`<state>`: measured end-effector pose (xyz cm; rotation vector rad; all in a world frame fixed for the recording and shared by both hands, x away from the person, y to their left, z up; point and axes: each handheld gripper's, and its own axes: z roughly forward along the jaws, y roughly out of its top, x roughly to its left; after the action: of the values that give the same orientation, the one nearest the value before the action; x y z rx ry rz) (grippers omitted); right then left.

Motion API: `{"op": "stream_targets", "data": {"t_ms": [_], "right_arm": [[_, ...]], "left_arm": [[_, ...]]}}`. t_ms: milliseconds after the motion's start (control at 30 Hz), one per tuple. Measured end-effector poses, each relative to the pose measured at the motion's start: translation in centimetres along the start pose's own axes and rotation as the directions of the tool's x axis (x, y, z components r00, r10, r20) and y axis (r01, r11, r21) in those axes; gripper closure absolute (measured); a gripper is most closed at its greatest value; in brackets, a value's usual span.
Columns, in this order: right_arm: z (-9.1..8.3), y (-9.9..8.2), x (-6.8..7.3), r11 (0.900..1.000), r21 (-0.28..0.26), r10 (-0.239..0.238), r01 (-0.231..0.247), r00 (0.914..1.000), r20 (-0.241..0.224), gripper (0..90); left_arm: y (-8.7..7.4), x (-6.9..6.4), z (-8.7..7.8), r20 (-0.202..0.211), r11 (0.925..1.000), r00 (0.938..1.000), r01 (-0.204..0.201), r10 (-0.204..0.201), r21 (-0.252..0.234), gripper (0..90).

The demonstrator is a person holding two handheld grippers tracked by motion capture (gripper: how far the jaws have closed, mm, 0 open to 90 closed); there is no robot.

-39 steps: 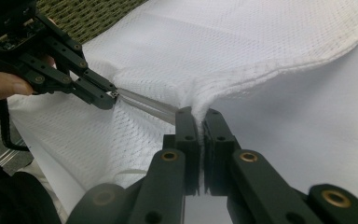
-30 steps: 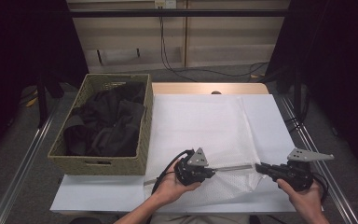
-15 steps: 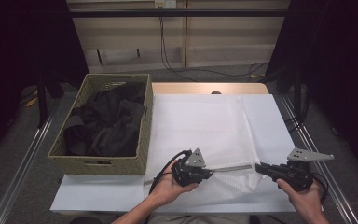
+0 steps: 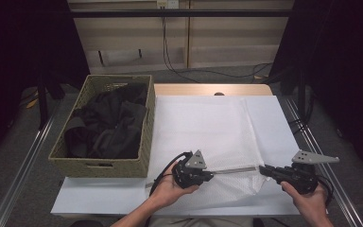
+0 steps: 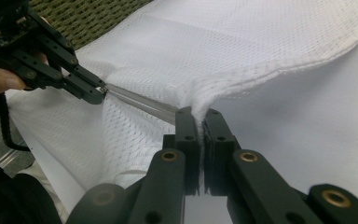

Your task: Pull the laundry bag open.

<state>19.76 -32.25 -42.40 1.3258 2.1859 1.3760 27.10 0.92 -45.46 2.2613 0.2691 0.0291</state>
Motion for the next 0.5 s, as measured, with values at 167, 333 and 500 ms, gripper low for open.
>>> {"op": "stream_targets", "data": {"t_ms": [167,333,500], "right_arm": [[0.0,0.0,0.0,1.0000,0.000,0.009,-0.009,0.9999,0.008,86.4],[0.0,0.0,0.1,0.9999,-0.001,0.010,-0.010,0.9999,0.009,86.4],[0.1,0.0,0.1,1.0000,0.000,0.009,-0.009,0.9999,0.009,86.4]], "left_arm": [[-0.2,0.1,-0.3,0.004,0.9997,0.9999,0.016,-0.016,-0.020,86.7],[-0.5,0.1,-0.8,-0.008,1.0000,1.0000,0.004,-0.004,0.004,86.7],[-0.8,0.3,-1.5,-0.019,0.9999,0.9997,0.016,-0.016,0.003,86.7]]}}
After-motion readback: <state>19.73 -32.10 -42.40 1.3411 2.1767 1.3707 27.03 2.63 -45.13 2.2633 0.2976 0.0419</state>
